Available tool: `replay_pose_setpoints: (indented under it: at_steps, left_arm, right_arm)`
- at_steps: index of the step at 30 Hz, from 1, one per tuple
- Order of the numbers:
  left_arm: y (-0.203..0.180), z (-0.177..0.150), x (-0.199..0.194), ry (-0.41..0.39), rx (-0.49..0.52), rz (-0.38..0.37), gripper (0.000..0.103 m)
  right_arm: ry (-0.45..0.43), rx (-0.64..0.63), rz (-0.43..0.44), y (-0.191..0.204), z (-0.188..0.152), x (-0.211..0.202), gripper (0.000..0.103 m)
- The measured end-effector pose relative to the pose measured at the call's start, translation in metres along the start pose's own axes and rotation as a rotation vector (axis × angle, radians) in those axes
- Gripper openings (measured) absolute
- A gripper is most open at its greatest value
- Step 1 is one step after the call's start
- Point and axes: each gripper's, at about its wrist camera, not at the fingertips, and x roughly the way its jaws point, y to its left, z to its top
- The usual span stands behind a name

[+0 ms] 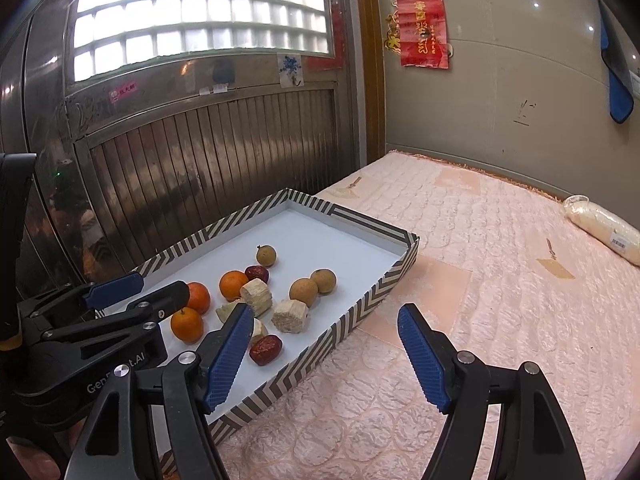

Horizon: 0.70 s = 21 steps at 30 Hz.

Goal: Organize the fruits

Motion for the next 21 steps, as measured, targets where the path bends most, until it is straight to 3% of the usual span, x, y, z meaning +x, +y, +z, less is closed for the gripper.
replay_pose_setpoints:
  at_steps: [21]
  left_arm:
    - [-0.0015, 0.0024, 0.0047, 0.008, 0.007, 0.001, 0.051]
  right_arm:
    - [0.015, 0.002, -0.005, -0.0042, -0.0007, 0.0041, 0.073]
